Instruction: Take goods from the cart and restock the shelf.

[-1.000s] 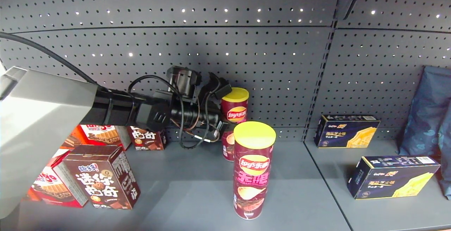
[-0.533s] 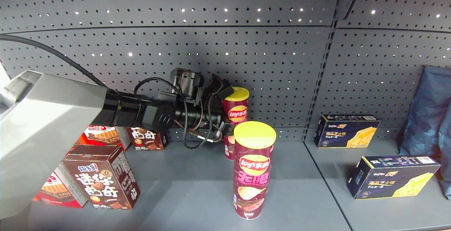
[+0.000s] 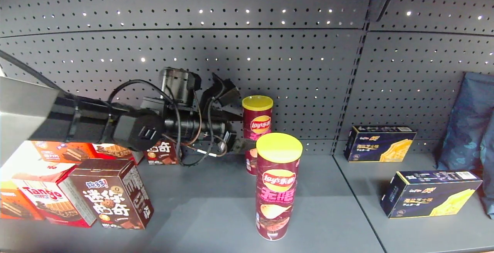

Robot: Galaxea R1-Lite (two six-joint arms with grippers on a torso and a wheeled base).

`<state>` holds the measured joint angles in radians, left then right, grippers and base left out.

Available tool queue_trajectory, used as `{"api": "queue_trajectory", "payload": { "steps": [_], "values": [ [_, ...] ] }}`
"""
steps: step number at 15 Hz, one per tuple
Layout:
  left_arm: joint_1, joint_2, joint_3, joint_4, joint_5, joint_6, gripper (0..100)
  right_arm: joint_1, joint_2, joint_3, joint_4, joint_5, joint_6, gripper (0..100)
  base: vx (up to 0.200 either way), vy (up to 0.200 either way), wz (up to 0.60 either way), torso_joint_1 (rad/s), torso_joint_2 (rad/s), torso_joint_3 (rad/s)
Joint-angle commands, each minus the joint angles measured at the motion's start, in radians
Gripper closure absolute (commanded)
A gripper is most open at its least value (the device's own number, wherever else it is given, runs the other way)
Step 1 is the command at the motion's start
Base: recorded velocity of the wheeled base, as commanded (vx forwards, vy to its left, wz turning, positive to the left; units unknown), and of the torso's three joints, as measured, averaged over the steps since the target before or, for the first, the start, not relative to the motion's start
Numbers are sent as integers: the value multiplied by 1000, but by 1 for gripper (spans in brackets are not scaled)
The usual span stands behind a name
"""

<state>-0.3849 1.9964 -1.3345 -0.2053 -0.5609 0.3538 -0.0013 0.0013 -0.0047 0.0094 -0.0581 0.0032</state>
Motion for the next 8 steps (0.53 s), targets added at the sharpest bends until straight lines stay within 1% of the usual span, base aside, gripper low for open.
{"api": "queue_trajectory", "payload": {
  "steps": [1, 3, 4, 6, 7, 8],
  "values": [
    [31, -143, 75, -16, 16, -1, 0, 0, 2, 0, 0, 0, 0, 0, 0, 0, 0, 0, 0, 0],
    [38, -274, 143, -17, 44, -7, 0, 0, 2, 0, 0, 0, 0, 0, 0, 0, 0, 0, 0, 0],
    [31, -360, 199, -17, 82, -9, 0, 0, 2, 0, 0, 0, 0, 0, 0, 0, 0, 0, 0, 0],
    [18, -515, 297, -11, 180, -9, 0, 0, 2, 0, 0, 0, 0, 0, 0, 0, 0, 0, 0, 0],
    [18, -561, 330, -9, 202, -9, 0, 0, 2, 0, 0, 0, 0, 0, 0, 0, 0, 0, 0, 0],
    [12, -674, 406, 6, 240, -16, 0, 0, 2, 0, 0, 0, 0, 0, 0, 0, 0, 0, 0, 0]
  ]
}}
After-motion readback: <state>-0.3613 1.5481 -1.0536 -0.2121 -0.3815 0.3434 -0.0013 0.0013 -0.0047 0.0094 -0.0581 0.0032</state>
